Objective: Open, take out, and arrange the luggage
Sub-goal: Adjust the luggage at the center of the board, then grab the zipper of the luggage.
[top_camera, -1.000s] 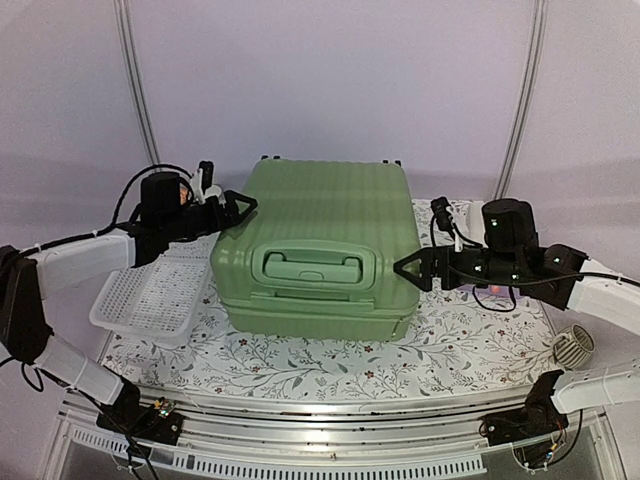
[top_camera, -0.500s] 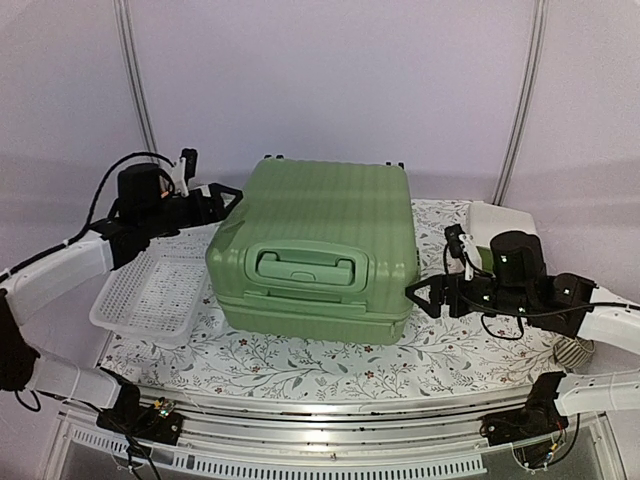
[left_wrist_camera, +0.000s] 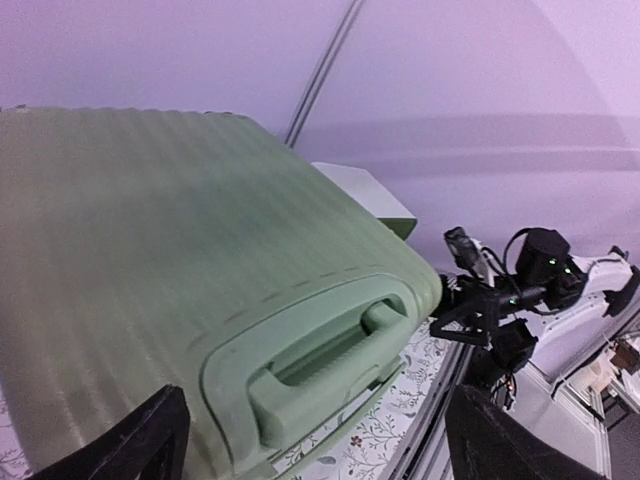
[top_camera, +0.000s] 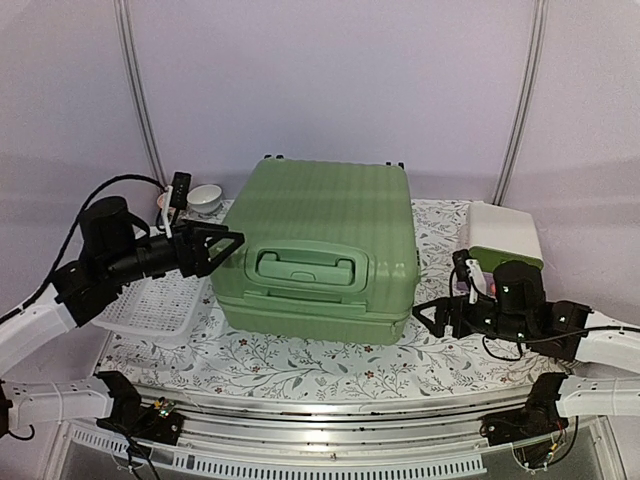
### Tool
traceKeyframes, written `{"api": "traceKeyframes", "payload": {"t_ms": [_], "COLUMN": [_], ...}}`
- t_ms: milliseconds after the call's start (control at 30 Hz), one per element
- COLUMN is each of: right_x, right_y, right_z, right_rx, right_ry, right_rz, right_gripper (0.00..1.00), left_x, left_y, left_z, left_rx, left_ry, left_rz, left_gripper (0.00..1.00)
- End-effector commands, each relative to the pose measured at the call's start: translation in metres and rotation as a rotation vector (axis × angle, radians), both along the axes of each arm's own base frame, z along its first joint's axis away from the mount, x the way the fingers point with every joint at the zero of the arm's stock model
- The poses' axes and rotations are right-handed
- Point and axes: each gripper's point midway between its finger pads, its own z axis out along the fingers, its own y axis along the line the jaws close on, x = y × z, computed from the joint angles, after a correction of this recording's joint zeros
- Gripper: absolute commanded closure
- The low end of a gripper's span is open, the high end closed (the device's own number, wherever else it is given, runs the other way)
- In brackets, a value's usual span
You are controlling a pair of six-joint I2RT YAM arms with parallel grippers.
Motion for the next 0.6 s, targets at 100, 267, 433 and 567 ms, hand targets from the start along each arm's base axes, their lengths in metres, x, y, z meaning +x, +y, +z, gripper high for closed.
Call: {"api": "traceKeyframes", "payload": {"t_ms": [100, 267, 433, 567], "right_x": [-0.003, -0.010, -0.017, -0.026], "right_y": [0.014, 0.009, 0.017, 0.032], "right_z": [-0.009, -0.025, -0.026, -0.027], "right_rx": [0.100, 0.140, 0.188, 0.169], "right_ry": [-0.024, -0.093, -0.133, -0.177], "right_rz": [0.042, 0.034, 0.083, 0.143], "right_gripper": [0.15, 0.23, 0.43, 0.46], "left_x": [-0.047, -0.054, -0.064, -0.076], "left_y": [-0.019, -0.041, -0.062, -0.079], "left_z": [0.010, -0.002, -0.013, -0.031], "left_rx": [0.037, 0.124, 0.202, 0.307], "left_ry": [-0.146, -0.168, -0.210, -0.279], "left_rz": [-0.144, -0.195, -0.259, -0.305], "left_gripper": [0.10, 0.20, 0.33, 0.36]}}
